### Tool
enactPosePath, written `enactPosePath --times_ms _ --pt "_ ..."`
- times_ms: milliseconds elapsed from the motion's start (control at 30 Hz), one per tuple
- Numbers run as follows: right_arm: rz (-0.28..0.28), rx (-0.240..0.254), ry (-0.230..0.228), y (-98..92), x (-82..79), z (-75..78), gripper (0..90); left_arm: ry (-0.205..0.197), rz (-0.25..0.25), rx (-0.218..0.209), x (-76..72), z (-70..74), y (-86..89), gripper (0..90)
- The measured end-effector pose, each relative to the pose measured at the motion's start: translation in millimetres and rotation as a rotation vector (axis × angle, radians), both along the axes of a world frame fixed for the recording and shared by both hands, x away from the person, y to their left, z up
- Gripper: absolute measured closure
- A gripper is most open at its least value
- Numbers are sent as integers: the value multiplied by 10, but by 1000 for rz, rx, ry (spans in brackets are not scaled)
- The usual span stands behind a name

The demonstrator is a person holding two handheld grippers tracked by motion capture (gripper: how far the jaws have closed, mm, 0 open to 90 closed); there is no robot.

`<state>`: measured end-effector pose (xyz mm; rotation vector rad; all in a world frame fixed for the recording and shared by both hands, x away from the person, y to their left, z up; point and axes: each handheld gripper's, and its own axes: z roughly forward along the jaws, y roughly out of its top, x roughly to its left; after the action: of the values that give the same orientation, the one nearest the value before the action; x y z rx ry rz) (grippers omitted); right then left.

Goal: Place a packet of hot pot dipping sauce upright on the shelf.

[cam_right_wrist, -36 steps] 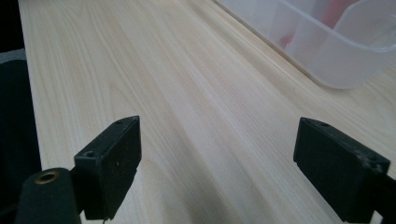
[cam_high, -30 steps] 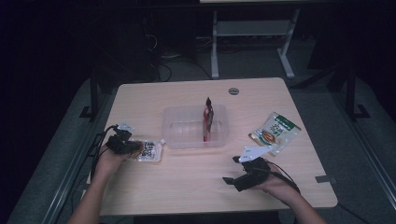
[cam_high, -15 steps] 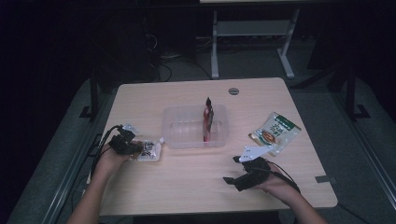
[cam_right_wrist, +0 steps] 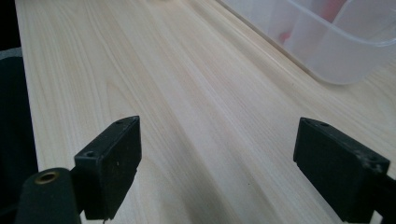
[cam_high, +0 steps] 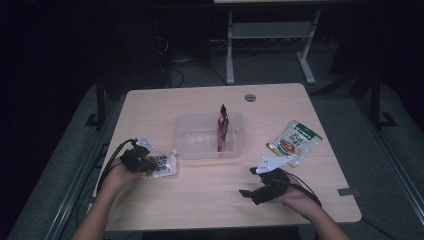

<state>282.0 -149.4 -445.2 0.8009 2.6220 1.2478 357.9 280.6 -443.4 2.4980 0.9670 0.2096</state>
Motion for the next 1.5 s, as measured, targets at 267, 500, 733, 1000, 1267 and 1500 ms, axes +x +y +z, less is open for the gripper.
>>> enactPosePath --times_ms 267,500,733,1000,1267,1500 --pt "-4 2 3 -8 5 3 150 21 -46 8 -141 11 -85 900" --pt "2 2 -5 3 8 -2 151 30 -103 1 -286 9 -212 900" --pt "2 3 -4 6 15 -3 150 51 -149 -24 -414 7 -336 900" --pt "1 1 -2 7 21 -2 150 -10 -100 -59 -247 186 -310 900" --pt "1 2 -1 9 23 -10 150 -59 -19 -49 79 115 -360 899" --pt "-1 -2 -2 -1 26 -7 150 -61 -19 -31 229 25 -453 899"
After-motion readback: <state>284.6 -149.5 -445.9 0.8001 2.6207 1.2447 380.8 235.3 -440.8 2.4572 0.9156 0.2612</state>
